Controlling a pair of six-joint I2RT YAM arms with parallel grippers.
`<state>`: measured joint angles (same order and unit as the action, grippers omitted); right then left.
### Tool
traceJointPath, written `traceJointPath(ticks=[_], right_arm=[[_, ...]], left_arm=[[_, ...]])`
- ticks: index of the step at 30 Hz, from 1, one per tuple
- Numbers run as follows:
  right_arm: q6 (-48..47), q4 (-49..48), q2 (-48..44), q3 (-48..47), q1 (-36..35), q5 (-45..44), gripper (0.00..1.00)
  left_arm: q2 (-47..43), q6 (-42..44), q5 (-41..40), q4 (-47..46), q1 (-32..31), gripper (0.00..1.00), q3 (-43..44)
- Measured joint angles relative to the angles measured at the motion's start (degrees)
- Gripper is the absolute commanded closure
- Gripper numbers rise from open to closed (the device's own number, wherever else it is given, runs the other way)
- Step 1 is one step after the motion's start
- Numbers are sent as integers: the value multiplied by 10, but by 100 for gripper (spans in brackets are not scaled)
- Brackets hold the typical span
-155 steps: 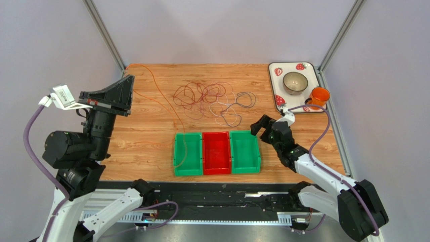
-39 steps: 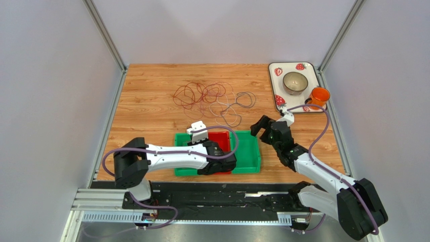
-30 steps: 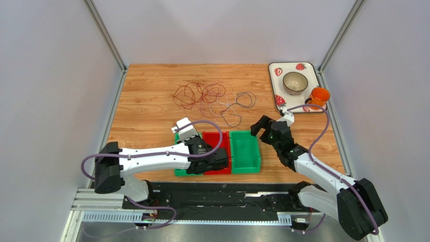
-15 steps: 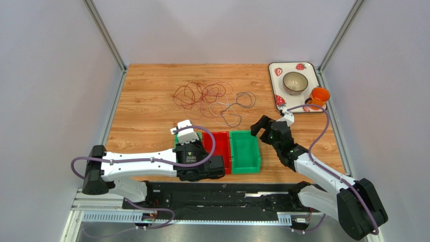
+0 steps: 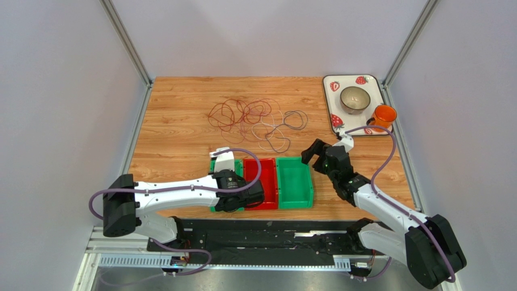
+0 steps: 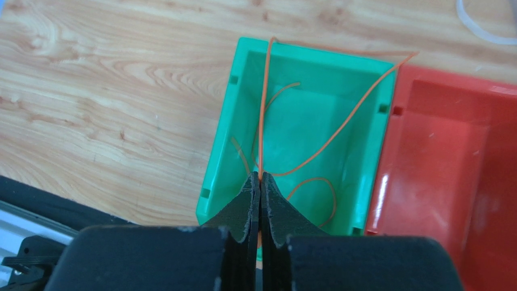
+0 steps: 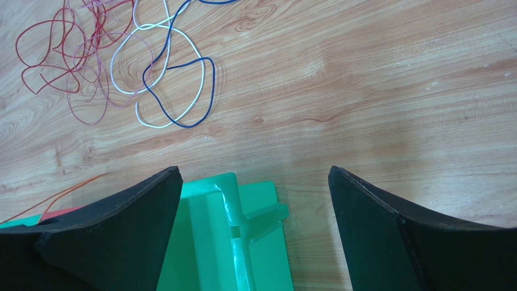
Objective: Untangle the cables
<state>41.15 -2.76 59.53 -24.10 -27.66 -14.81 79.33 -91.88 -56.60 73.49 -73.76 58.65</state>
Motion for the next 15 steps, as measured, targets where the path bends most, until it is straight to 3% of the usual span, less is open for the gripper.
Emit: traceJointPath(ticks=[6, 10, 13, 15], right_arm=[[0, 0, 0, 0, 0, 0, 4], [0, 0, 0, -2, 0, 0, 4], [0, 0, 0, -4, 0, 0, 4], [0, 0, 0, -4, 0, 0, 4]], left_arm=[[-31, 153, 107, -160, 74, 100, -100], [-28, 220, 165, -232, 105, 100, -118], [-17, 249, 183, -258, 109, 90, -114], [-14, 265, 193, -266, 109, 75, -110]])
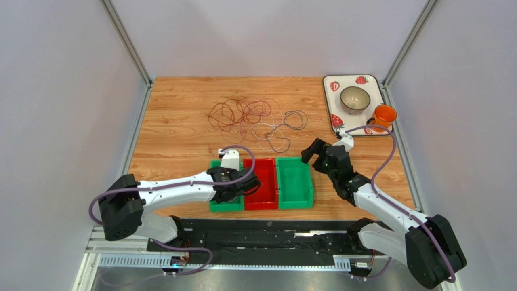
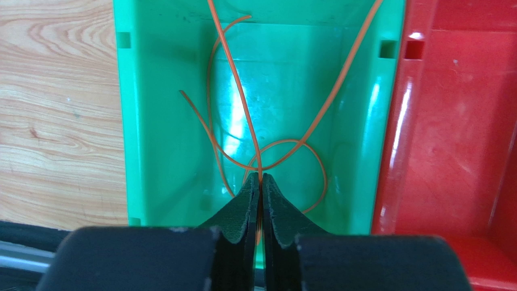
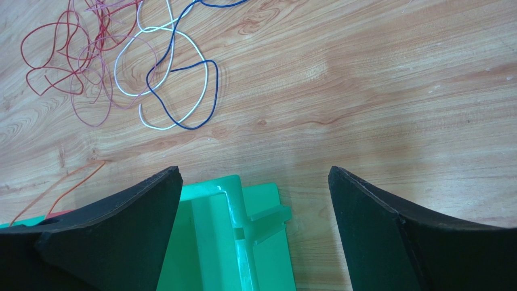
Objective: Untangle the cables
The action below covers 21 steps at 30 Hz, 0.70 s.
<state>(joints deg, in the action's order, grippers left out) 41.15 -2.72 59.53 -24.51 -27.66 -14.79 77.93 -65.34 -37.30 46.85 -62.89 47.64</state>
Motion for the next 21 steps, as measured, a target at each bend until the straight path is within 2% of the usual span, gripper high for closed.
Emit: traceJointPath(ticks=[2, 5, 13, 14, 18, 21], right_arm=[[0, 0, 0, 0, 0, 0, 4], [0, 0, 0, 0, 0, 0, 4], [0, 0, 0, 0, 0, 0, 4], [0, 0, 0, 0, 0, 0, 4], [0, 0, 0, 0, 0, 0, 4], [0, 0, 0, 0, 0, 0, 4]], left_arm=[[0, 12, 8, 1, 0, 62, 7], [0, 21, 14, 7, 0, 52, 23], [-26, 34, 20, 71, 0, 43, 67], [-31, 38, 20, 82, 0, 35, 75], [-40, 49, 21, 130, 0, 25, 123], [-44, 61, 21, 165, 1, 23, 168]])
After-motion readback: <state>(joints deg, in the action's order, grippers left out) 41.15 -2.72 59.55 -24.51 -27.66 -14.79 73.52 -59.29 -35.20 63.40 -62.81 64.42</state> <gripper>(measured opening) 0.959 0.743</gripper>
